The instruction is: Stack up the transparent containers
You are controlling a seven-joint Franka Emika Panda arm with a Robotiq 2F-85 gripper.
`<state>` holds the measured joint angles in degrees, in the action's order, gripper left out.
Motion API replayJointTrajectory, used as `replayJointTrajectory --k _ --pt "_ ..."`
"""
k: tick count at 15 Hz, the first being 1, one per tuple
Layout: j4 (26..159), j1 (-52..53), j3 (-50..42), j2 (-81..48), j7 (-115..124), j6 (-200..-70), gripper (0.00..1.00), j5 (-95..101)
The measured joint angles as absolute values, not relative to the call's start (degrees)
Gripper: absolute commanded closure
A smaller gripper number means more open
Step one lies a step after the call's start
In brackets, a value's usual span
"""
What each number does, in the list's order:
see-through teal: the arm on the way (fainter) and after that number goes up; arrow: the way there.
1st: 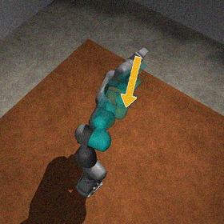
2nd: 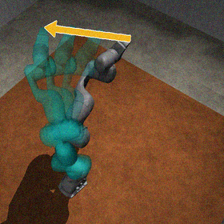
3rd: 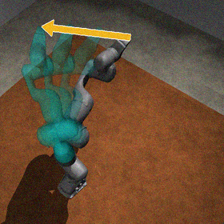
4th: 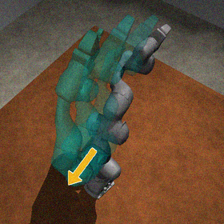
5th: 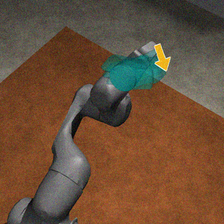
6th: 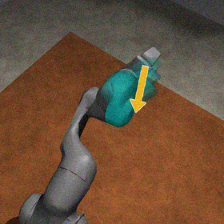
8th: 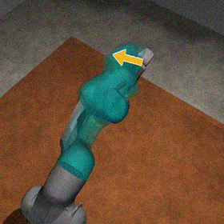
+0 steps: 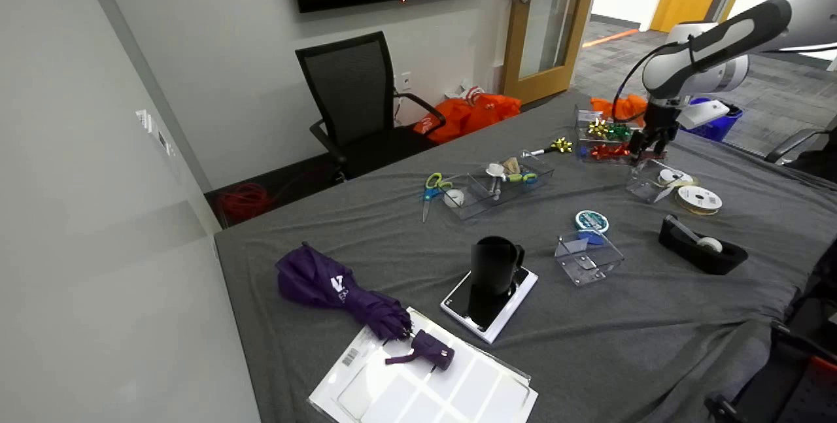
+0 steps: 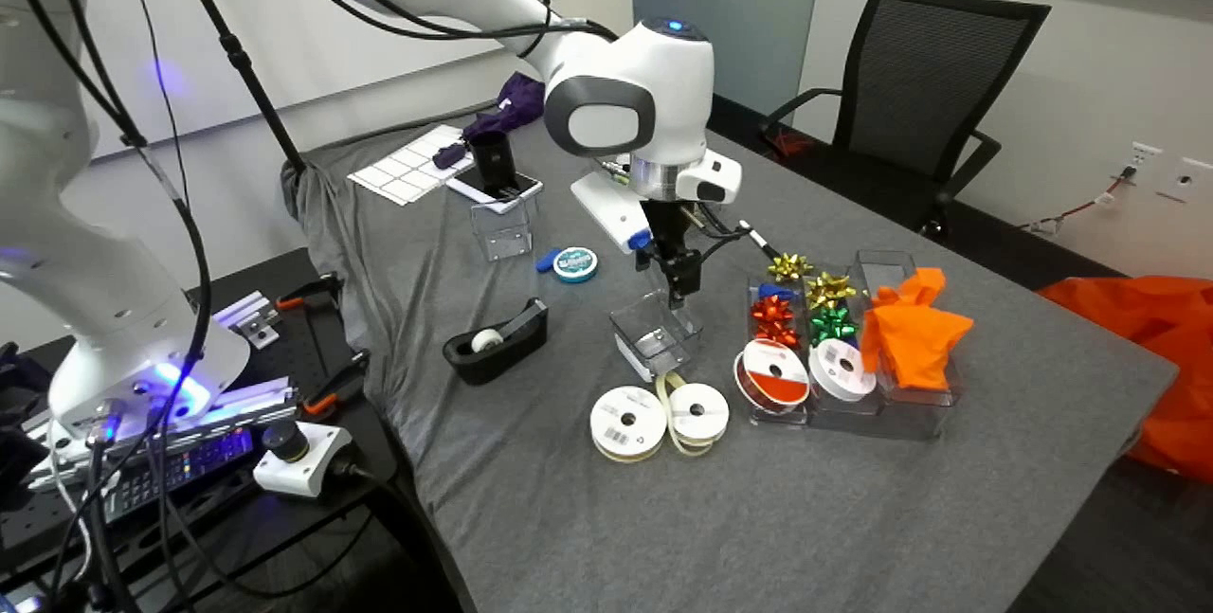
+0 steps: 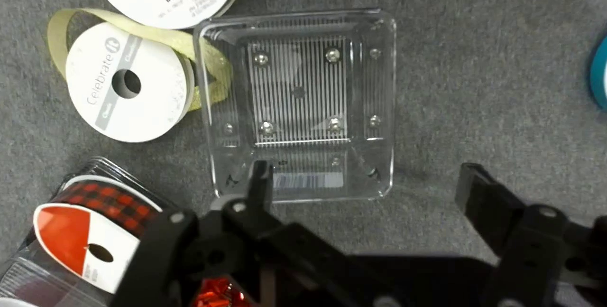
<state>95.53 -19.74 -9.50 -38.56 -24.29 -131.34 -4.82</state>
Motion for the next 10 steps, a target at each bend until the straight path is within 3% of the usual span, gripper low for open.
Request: replayJointTrajectory --k 9,10 --pt "90.6 -23.6 -6.0 -43.6 -25.2 -128.4 0.0 -5.2" --pt "90.2 -23.7 -5.9 -44.1 -25.2 -128.2 0.06 -5.2"
